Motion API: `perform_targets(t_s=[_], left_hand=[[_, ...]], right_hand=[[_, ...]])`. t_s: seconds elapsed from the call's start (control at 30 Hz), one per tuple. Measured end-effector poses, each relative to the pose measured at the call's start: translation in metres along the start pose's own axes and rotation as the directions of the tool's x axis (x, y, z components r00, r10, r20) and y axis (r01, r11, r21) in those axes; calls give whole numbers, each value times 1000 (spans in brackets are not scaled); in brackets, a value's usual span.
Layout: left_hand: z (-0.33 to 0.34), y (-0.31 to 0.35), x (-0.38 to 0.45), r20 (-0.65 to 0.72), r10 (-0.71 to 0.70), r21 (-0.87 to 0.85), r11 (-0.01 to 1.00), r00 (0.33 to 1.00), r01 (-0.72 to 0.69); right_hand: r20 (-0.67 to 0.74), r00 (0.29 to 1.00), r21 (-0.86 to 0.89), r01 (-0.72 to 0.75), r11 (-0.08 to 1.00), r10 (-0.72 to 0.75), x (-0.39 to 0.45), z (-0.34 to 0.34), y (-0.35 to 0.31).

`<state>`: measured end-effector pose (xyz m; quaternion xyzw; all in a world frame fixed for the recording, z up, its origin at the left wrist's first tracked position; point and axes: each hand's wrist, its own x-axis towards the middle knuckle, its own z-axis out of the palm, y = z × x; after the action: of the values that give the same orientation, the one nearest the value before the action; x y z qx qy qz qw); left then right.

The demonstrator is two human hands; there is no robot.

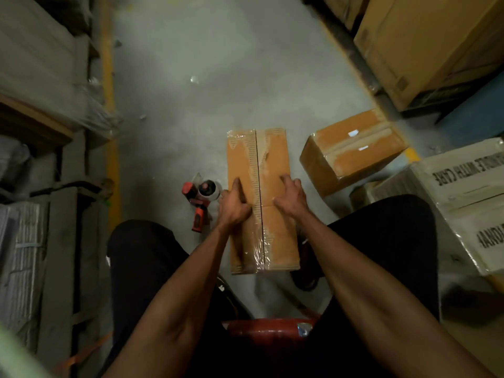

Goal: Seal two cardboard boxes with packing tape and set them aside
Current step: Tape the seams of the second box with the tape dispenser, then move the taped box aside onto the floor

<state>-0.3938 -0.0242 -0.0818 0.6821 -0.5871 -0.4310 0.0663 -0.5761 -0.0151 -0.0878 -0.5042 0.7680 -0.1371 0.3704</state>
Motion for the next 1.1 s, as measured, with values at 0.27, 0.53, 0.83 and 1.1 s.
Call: perform_targets(t_s=[0.27,0.53,0.83,1.1], left_hand=[[-51,104,-17,-54,173,98,981,983,-167],[-43,222,25,-7,303,200,934,953,-295],[48,321,107,170,395,294,854,903,-429],[111,384,180,252,457,355,776,853,-521]], right_hand=[[-140,987,52,86,995,-78,-18,-101,-30],[-322,947,84,40,996,-11,4,-188,-6],[-445,852,254,-175,951,275,70,-232,73],[-449,788,320,-299,899,422,124,-252,112]])
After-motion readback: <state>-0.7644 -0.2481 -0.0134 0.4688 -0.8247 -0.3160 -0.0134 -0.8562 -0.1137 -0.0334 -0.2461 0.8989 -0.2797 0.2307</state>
